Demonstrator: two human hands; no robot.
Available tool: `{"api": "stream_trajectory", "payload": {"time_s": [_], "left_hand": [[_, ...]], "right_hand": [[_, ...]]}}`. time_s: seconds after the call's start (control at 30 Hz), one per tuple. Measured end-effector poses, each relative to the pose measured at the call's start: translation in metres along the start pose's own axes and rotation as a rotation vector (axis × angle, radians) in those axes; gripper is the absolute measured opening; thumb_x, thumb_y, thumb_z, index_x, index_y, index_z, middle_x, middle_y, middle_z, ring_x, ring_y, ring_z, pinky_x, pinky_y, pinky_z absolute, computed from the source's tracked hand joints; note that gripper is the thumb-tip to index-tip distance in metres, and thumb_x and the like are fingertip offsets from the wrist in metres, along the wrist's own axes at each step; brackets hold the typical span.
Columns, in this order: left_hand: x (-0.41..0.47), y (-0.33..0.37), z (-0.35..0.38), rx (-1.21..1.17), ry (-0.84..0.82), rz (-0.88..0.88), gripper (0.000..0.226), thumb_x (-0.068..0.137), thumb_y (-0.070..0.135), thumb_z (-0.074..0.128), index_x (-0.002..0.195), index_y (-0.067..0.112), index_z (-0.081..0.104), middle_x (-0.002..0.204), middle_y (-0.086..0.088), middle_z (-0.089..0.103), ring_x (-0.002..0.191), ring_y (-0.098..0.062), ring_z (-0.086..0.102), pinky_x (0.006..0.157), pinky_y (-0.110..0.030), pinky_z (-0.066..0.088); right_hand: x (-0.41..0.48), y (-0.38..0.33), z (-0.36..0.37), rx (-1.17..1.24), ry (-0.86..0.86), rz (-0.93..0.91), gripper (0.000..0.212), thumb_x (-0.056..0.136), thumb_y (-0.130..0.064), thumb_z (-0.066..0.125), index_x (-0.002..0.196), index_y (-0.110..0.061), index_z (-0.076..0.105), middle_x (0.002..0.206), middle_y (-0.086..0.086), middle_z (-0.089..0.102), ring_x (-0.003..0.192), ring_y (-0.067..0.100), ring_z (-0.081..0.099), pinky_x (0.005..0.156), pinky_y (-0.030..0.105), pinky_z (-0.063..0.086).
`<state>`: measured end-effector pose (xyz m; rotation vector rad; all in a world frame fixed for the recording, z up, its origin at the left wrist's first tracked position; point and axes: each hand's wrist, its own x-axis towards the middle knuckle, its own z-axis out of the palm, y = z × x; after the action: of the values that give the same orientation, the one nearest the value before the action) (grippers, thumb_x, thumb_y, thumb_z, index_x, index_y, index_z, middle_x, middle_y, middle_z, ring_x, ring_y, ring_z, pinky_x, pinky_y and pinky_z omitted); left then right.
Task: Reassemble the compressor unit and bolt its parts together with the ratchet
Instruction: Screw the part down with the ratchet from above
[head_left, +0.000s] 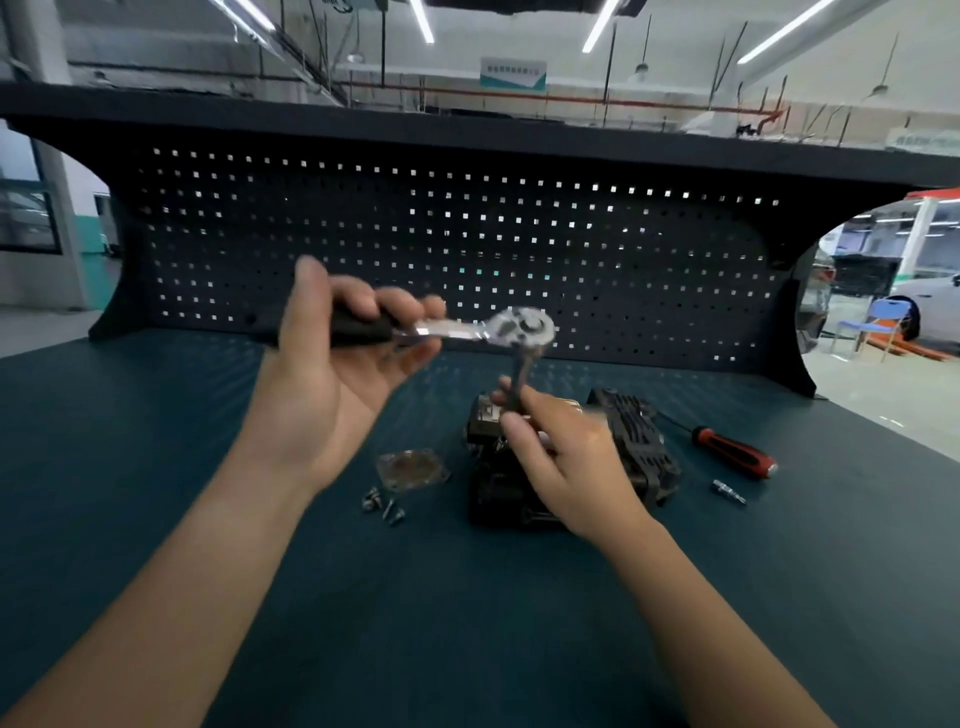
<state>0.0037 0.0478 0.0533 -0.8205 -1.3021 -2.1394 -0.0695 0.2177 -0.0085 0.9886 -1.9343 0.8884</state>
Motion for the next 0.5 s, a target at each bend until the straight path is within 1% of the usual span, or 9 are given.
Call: {"api": "stream_trajectory", "payload": {"time_s": [0.07, 0.1, 0.17, 0.2, 0.27, 0.33, 0.37, 0.43, 0.5], "left_hand": [[0.015, 0.004, 0.001, -0.022, 0.064, -0.054, 0.05, 0.093, 0.039, 0.037, 0.048, 0.025, 0.055, 0.056, 0.008, 0.057, 0.073, -0.01, 0.065, 0.073, -0.03, 0.051], [0.019, 0.004, 0.001, -0.04, 0.093, -0.07, 0.047, 0.091, 0.034, 0.04, 0.046, 0.024, 0.053, 0.053, 0.007, 0.054, 0.069, -0.011, 0.064, 0.075, -0.031, 0.049], [0.019, 0.003, 0.006, -0.084, 0.102, -0.08, 0.041, 0.085, 0.03, 0.045, 0.045, 0.023, 0.052, 0.051, 0.006, 0.052, 0.066, -0.012, 0.063, 0.076, -0.032, 0.047], [0.016, 0.004, 0.014, -0.084, 0.073, -0.064, 0.039, 0.085, 0.029, 0.046, 0.047, 0.024, 0.053, 0.053, 0.005, 0.055, 0.07, -0.012, 0.064, 0.075, -0.031, 0.049], [0.0, -0.008, 0.028, 0.087, 0.013, 0.017, 0.036, 0.085, 0.025, 0.044, 0.05, 0.023, 0.054, 0.068, -0.003, 0.066, 0.089, -0.018, 0.065, 0.08, -0.034, 0.052], [-0.023, -0.022, 0.041, 0.338, -0.08, 0.112, 0.027, 0.081, 0.028, 0.054, 0.056, 0.021, 0.058, 0.095, -0.015, 0.069, 0.112, -0.028, 0.057, 0.094, -0.043, 0.045], [-0.031, -0.025, 0.042, 0.348, -0.141, 0.179, 0.025, 0.082, 0.04, 0.061, 0.063, 0.023, 0.062, 0.099, -0.01, 0.07, 0.115, -0.026, 0.055, 0.096, -0.044, 0.044], [-0.031, -0.021, 0.032, 0.143, -0.171, 0.201, 0.027, 0.081, 0.047, 0.06, 0.068, 0.025, 0.067, 0.086, 0.001, 0.071, 0.103, -0.018, 0.062, 0.089, -0.035, 0.049], [-0.012, -0.009, 0.02, -0.125, -0.065, 0.065, 0.032, 0.08, 0.04, 0.054, 0.056, 0.021, 0.064, 0.062, 0.0, 0.066, 0.077, -0.018, 0.066, 0.076, -0.029, 0.052]], "right_hand": [[0.001, -0.002, 0.003, 0.057, -0.014, 0.008, 0.038, 0.092, -0.015, 0.047, 0.126, 0.0, 0.054, 0.089, -0.015, 0.06, 0.08, -0.011, 0.048, 0.074, 0.001, 0.037], [0.002, -0.001, 0.004, 0.054, 0.019, -0.003, 0.036, 0.091, -0.01, 0.048, 0.124, 0.002, 0.055, 0.085, -0.017, 0.06, 0.077, -0.011, 0.049, 0.07, 0.001, 0.037], [0.003, 0.0, 0.006, -0.001, 0.105, -0.045, 0.028, 0.088, -0.004, 0.054, 0.113, 0.003, 0.063, 0.072, -0.004, 0.068, 0.063, 0.003, 0.054, 0.058, 0.014, 0.043], [0.003, 0.0, 0.007, -0.045, 0.15, -0.054, 0.022, 0.086, -0.004, 0.056, 0.104, 0.002, 0.067, 0.063, 0.002, 0.065, 0.057, 0.01, 0.052, 0.052, 0.022, 0.042], [0.005, 0.0, 0.012, -0.127, 0.248, -0.023, 0.012, 0.084, -0.006, 0.06, 0.087, 0.001, 0.069, 0.051, 0.004, 0.056, 0.05, 0.016, 0.045, 0.045, 0.026, 0.036], [0.007, -0.002, 0.016, -0.16, 0.33, 0.028, 0.017, 0.083, -0.014, 0.063, 0.075, 0.0, 0.068, 0.048, 0.004, 0.054, 0.042, 0.014, 0.044, 0.043, 0.024, 0.034], [0.007, -0.002, 0.016, -0.127, 0.346, 0.053, 0.02, 0.083, -0.018, 0.064, 0.074, -0.001, 0.069, 0.05, 0.003, 0.058, 0.043, 0.016, 0.049, 0.043, 0.025, 0.038], [0.005, -0.001, 0.011, 0.009, 0.325, 0.096, 0.02, 0.081, -0.02, 0.066, 0.081, -0.002, 0.071, 0.062, 0.004, 0.067, 0.052, 0.017, 0.06, 0.05, 0.033, 0.048], [0.003, -0.002, 0.005, 0.07, 0.221, 0.087, 0.025, 0.083, -0.021, 0.062, 0.097, -0.003, 0.071, 0.077, 0.003, 0.072, 0.065, 0.014, 0.065, 0.058, 0.033, 0.053]]}}
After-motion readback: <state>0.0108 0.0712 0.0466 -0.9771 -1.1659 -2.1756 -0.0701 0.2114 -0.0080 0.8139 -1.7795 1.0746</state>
